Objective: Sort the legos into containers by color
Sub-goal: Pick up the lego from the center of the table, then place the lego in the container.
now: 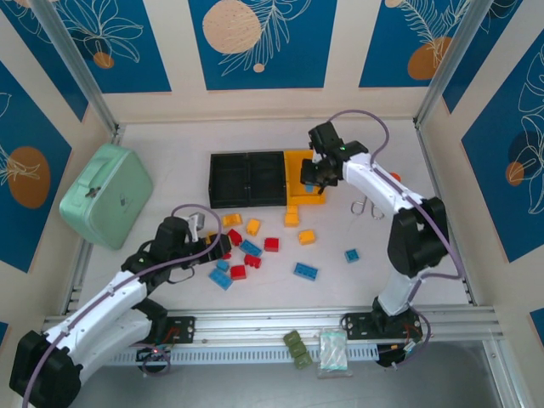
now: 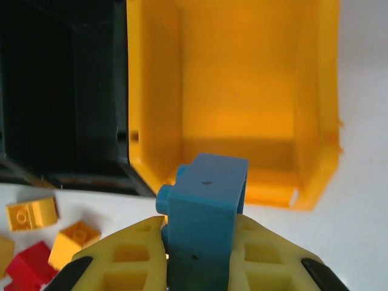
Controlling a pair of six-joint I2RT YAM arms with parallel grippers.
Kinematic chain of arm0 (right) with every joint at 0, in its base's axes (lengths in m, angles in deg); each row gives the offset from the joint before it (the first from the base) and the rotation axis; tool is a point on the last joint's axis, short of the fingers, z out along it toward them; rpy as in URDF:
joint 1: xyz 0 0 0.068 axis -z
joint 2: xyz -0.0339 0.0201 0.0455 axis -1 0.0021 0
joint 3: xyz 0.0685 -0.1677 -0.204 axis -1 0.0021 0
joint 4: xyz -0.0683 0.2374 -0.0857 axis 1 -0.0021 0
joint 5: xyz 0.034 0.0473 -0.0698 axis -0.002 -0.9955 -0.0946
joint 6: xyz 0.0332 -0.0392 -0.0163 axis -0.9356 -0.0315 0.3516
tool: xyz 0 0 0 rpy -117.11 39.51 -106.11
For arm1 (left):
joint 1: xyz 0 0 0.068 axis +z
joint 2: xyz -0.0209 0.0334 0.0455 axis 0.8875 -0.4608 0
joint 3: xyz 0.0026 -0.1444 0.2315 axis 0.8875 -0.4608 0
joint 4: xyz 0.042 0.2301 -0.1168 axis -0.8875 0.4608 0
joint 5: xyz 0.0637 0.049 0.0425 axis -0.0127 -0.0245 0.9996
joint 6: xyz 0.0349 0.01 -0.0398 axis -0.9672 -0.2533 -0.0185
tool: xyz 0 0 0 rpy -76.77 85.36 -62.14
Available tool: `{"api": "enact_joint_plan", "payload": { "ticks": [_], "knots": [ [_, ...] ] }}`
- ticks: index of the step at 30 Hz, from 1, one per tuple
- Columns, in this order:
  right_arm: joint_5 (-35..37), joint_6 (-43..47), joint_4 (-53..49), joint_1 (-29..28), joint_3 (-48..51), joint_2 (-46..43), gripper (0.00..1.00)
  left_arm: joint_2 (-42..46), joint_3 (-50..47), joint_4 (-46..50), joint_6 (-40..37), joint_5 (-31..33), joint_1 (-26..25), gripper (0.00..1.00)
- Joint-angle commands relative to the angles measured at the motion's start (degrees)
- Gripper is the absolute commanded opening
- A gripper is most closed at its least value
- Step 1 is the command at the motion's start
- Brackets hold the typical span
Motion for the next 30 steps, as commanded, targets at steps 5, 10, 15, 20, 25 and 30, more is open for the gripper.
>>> {"api": "enact_joint_plan", "payload": {
  "ticks": [5,10,15,20,25,30],
  "knots": [
    [-0.9,0.3,-3.2,1.2,-12.2,15.1,0.11,-1.9,3.0,-1.4,-0.1,3.7,-3.5,0.77],
    [-0.7,-0.8,-4.0,1.6,-16.1,20.7,0.11,-1.4,3.0,-0.6,0.1,4.7,-4.3,0.77],
    [-0.7,-1.5,-3.6,2.2,-16.7,22.2,0.12,-0.8,2.9,0.2,0.0,5.5,-4.4,0.77],
    [-0.1,-1.4,-4.7,1.9,-17.4,21.8,0.32,-0.5,2.8,0.7,-0.1,5.9,-4.5,0.77],
    [0.5,-1.4,-4.5,1.2,-16.2,17.5,0.37,-0.6,3.1,0.7,-0.2,6.3,-4.4,0.77],
    [1.5,-1.0,-4.8,0.8,-14.7,12.7,0.41,-1.0,3.9,1.5,-0.7,6.4,-4.5,0.77]
  ]
}}
